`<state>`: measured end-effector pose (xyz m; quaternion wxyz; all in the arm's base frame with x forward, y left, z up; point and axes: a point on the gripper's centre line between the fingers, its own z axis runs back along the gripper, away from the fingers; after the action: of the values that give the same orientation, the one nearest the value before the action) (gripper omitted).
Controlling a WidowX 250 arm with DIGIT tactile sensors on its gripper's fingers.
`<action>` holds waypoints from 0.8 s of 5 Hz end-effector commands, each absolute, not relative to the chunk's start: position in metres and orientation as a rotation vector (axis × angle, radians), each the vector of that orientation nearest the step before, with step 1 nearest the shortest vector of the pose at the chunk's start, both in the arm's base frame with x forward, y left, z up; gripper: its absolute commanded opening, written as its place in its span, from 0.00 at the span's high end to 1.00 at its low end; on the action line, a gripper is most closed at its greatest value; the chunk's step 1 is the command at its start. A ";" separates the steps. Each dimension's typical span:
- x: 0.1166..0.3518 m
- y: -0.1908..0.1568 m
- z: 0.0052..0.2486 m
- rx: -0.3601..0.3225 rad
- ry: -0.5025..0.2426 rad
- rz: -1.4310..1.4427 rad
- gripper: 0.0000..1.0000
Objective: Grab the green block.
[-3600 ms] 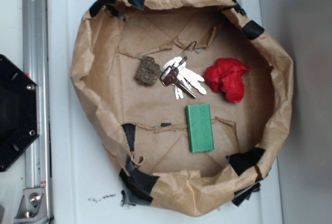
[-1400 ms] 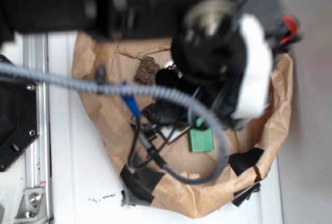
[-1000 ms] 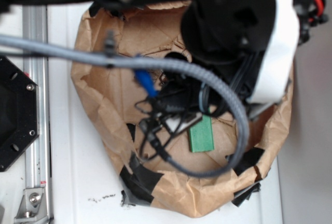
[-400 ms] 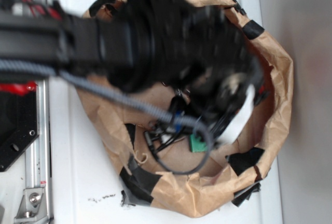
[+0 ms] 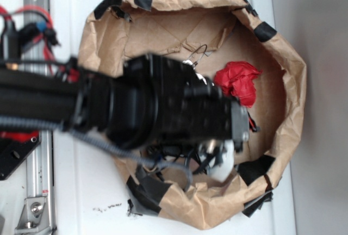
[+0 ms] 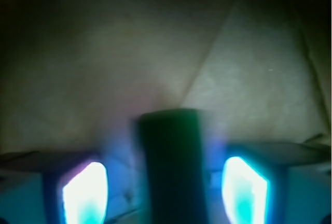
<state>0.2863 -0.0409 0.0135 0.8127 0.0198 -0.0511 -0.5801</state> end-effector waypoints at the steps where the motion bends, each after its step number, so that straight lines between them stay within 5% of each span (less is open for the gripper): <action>1: 0.283 -0.044 0.028 0.074 -0.154 -1.059 1.00; 2: 0.285 -0.030 0.074 0.083 -0.248 -0.804 1.00; 3: 0.280 -0.012 0.123 0.064 -0.265 -0.548 1.00; 4: 0.276 -0.001 0.156 0.239 -0.217 -0.317 1.00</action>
<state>0.2701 0.0245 0.1379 0.9815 0.1046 -0.0688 -0.1451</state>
